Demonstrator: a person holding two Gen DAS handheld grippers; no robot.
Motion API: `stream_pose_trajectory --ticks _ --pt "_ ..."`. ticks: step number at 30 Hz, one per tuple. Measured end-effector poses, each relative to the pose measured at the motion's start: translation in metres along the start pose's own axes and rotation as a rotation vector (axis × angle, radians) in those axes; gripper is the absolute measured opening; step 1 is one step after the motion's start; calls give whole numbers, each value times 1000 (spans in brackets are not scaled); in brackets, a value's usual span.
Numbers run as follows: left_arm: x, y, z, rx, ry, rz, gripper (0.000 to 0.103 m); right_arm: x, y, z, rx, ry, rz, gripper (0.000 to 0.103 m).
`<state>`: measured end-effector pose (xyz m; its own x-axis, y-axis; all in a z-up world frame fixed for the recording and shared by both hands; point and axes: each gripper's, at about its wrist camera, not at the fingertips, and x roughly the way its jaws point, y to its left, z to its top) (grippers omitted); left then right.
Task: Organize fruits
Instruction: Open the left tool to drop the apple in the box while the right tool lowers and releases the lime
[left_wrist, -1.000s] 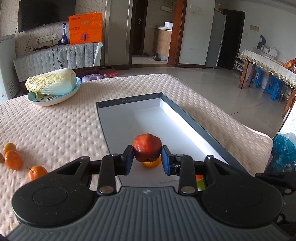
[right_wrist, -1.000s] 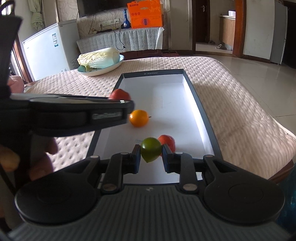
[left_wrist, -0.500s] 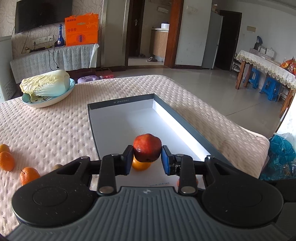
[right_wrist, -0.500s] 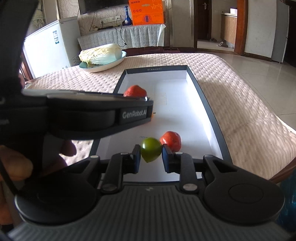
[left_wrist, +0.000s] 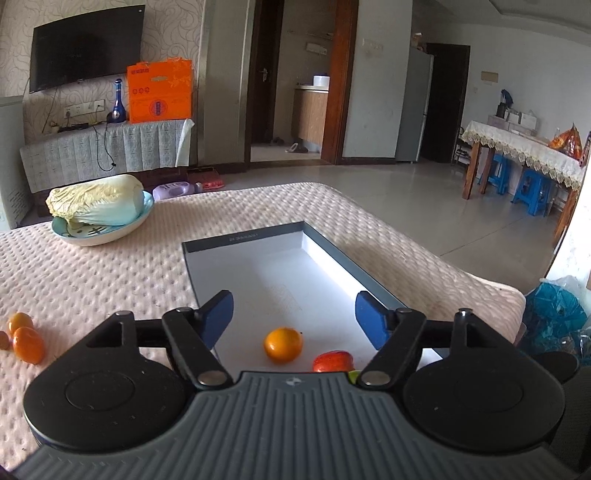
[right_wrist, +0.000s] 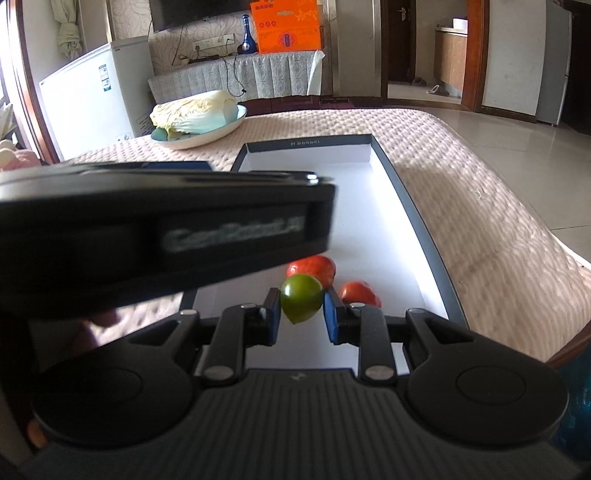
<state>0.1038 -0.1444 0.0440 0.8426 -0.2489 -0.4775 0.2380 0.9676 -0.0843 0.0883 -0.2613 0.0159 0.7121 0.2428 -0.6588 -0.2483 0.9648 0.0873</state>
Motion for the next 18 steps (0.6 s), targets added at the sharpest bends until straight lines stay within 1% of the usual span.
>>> stream_pose_trajectory --ticks 6,10,13,14,16,18 --pt "-13 18 1 -34 -17 38 82 6 1 8 43 -18 -20 29" --pt "-22 30 0 -53 -16 58 83 10 4 13 58 -35 -59 30" --pt "-28 37 0 -50 -21 78 83 13 5 15 64 -43 -84 30" --pt "-29 40 0 -51 -22 83 83 13 6 15 68 -45 -93 30" --pt "-33 46 0 -56 -22 96 83 14 5 16 82 -47 -97 35" --pt "-37 52 0 -61 -21 108 83 13 6 17 97 -56 -108 36"
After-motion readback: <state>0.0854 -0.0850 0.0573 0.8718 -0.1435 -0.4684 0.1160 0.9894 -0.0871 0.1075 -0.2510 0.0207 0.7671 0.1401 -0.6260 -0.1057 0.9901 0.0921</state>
